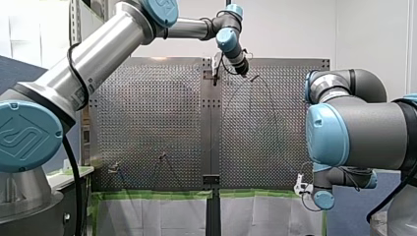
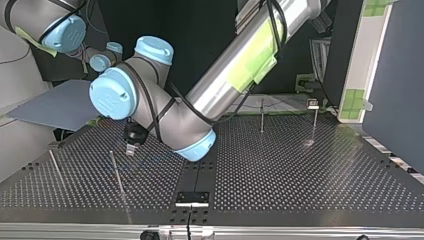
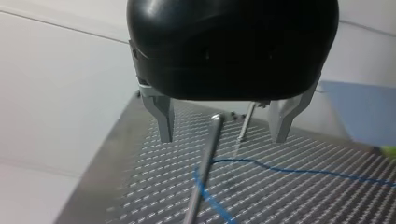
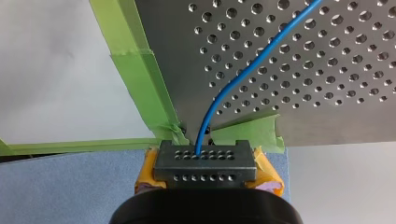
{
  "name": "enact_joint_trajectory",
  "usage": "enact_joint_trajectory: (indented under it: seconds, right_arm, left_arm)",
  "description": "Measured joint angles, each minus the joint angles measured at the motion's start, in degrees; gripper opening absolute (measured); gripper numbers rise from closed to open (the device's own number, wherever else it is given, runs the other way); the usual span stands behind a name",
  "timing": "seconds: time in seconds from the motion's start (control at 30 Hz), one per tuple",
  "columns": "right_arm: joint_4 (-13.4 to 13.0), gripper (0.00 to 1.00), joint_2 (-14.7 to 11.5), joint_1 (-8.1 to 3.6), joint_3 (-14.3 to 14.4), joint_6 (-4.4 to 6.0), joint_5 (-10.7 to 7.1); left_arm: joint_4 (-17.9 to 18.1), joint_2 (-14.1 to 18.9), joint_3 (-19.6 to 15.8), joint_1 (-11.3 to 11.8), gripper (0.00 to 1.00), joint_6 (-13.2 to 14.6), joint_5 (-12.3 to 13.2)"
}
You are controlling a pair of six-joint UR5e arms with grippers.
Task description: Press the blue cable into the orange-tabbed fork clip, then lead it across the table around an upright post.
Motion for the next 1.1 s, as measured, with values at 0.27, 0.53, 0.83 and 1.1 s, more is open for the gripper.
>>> enact_joint_trajectory:
  seconds: [0.27, 0.53, 0.83, 1.1]
  right_arm:
    - [0.02, 0.0, 0.0, 0.02, 0.01, 0.0, -0.25]
    - [0.15, 0.0, 0.0, 0.04, 0.0, 0.0, -0.45]
    - [0.07, 0.0, 0.0, 0.23, 0.0, 0.0, -0.46]
    - [0.04, 0.0, 0.0, 0.3, 0.0, -0.04, -0.46]
  left_arm:
    - [4.16, 4.16, -4.16, 3.33, 0.99, -3.72, 0.17]
    - [7.75, 7.76, -7.76, 6.91, 0.99, -6.97, 3.31]
    - [12.41, 12.46, -12.45, 11.6, 0.99, -6.01, 4.64]
    - [16.75, 16.77, -16.77, 12.6, 0.99, -4.44, 4.47]
